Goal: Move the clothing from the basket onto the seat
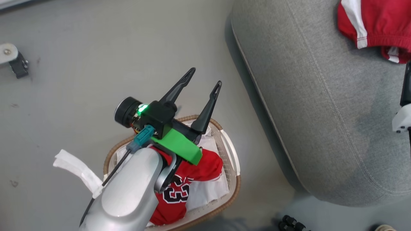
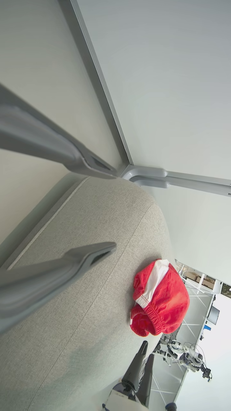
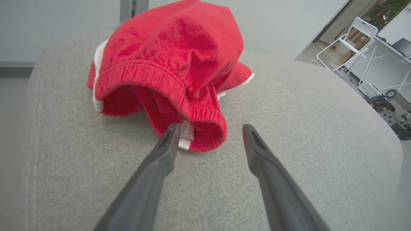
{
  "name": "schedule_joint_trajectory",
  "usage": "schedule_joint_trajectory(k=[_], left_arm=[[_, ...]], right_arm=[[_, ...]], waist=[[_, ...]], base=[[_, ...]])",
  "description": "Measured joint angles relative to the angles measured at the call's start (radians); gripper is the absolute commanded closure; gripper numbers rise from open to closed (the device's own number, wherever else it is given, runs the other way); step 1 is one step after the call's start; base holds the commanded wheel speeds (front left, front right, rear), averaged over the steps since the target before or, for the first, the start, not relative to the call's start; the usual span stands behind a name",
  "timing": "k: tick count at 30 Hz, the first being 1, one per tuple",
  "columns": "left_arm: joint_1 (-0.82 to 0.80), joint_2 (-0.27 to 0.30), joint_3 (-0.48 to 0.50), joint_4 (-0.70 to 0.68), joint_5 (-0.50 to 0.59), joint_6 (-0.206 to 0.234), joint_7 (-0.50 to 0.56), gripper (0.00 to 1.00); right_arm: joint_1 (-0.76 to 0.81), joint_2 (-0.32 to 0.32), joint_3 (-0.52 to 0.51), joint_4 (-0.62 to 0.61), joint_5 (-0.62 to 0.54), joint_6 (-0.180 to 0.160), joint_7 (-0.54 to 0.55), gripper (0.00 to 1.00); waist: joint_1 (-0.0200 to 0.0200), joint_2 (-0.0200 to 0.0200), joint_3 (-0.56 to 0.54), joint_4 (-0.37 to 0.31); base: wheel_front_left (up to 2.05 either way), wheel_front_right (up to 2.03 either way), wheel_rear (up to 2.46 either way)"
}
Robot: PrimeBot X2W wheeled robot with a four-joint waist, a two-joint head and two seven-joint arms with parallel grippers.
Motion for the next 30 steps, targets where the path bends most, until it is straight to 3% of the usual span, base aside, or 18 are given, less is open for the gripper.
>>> schedule_joint_trajectory(k=[15,30], left_arm=[[0.137,-0.032,0.153,0.002,0.033,0.0,0.0,0.0],[0.267,-0.052,0.427,0.021,0.11,0.0,0.0,0.0]], right_arm=[[0.124,0.079,0.123,-0.156,0.111,0.0,0.0,0.0],[0.17,0.161,0.238,-0.195,0.183,0.0,0.0,0.0]], waist=[[-0.0001,0.0,-0.161,0.047],[-0.0001,0.0,-0.277,0.168]], base=[[0.0,0.0,0.0],[0.0,0.0,0.0]])
